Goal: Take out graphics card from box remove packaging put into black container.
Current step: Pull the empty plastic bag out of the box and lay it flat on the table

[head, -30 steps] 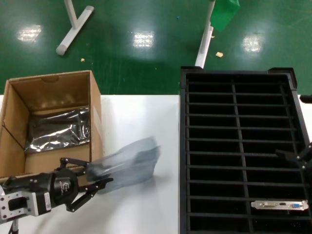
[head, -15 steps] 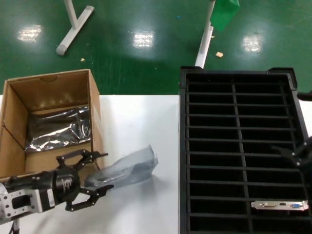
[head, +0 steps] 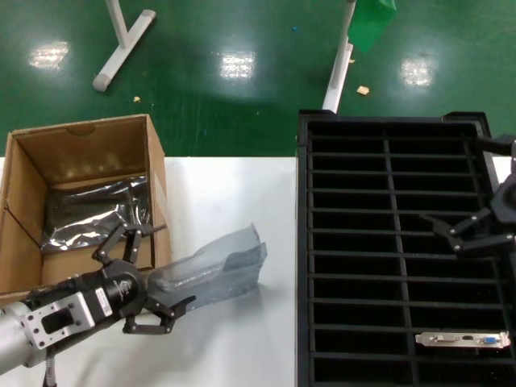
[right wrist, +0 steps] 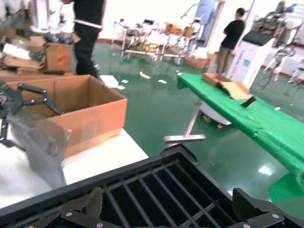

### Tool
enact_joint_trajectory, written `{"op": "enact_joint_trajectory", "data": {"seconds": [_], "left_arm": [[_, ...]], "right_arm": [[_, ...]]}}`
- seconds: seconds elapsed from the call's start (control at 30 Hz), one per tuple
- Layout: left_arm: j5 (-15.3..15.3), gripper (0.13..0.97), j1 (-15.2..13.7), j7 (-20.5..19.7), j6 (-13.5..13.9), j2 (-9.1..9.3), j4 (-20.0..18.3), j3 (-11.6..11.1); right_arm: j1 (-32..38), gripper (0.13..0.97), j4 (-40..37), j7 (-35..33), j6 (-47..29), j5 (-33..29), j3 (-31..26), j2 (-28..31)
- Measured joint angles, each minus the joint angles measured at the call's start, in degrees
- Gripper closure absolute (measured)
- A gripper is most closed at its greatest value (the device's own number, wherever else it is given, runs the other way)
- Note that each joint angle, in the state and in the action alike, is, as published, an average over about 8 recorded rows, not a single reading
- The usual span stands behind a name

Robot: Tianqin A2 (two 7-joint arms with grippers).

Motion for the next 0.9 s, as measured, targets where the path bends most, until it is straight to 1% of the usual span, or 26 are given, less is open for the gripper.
{"op": "enact_joint_trajectory", "data": {"seconds": [0.23,0.27,0.53,0.9], "left_arm": [[0.3,0.272,1.6,-4.3,-5.3,2.13,-2.2,-0.5],[0.4,0.272,1.9,-4.9,-6.1,2.43,-2.5,-0.6],[0.8,0.166,3.8,-9.8,-12.1,4.86,-4.9,-1.2],[1.3,0.132,6.4,-16.6,-20.5,8.22,-8.3,-2.0]], "right_arm": [[-2.4,0.129,-0.6,-2.0,5.1,0.2,0.7,-4.1],[-2.7,0.129,-0.7,-2.3,5.8,0.2,0.8,-4.7],[-5.4,0.129,-1.4,-4.6,11.6,0.5,1.7,-9.4],[-9.2,0.129,-2.3,-7.8,19.6,0.8,2.8,-15.9]]}}
